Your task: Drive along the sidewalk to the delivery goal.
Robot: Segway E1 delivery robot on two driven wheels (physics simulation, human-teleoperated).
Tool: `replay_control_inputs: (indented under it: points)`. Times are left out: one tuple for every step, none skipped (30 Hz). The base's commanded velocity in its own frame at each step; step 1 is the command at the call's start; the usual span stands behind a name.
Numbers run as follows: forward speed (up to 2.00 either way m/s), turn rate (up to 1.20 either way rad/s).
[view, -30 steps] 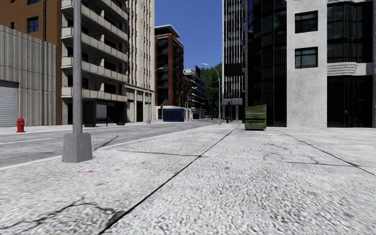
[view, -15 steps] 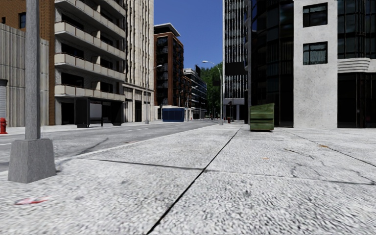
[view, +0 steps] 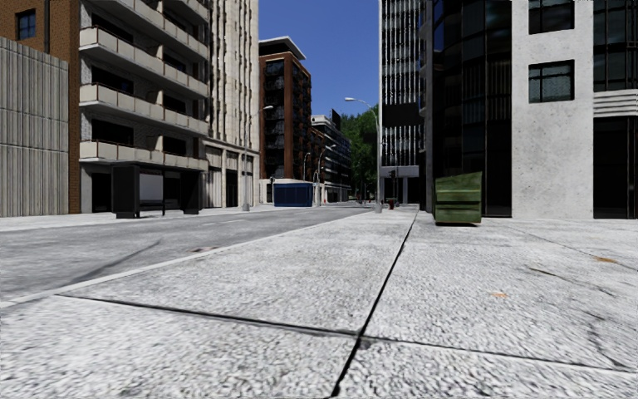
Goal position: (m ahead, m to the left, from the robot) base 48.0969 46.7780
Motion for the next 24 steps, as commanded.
replay_control_inputs:
  points:
    - [2.0, -0.07]
    - [2.0, -0.12]
    - [2.0, -0.21]
    - [2.0, -0.33]
    - [2.0, -0.33]
    - [2.0, -0.4]
    - [2.0, -0.41]
    - [2.0, -0.42]
    - [2.0, -0.42]
    - [2.0, -0.42]
    - [2.0, -0.42]
    - [2.0, -0.42]
    - [2.0, -0.42]
    - [2.0, -0.42]
    - [2.0, -0.42]
    - [2.0, -0.42]
    - [2.0, -0.42]
    - [2.0, -0.42]
    - [2.0, -0.42]
    - [2.0, -0.42]
    - [2.0, -0.42]
    - [2.0, -0.42]
    - [2.0, -0.42]
    - [2.0, -0.42]
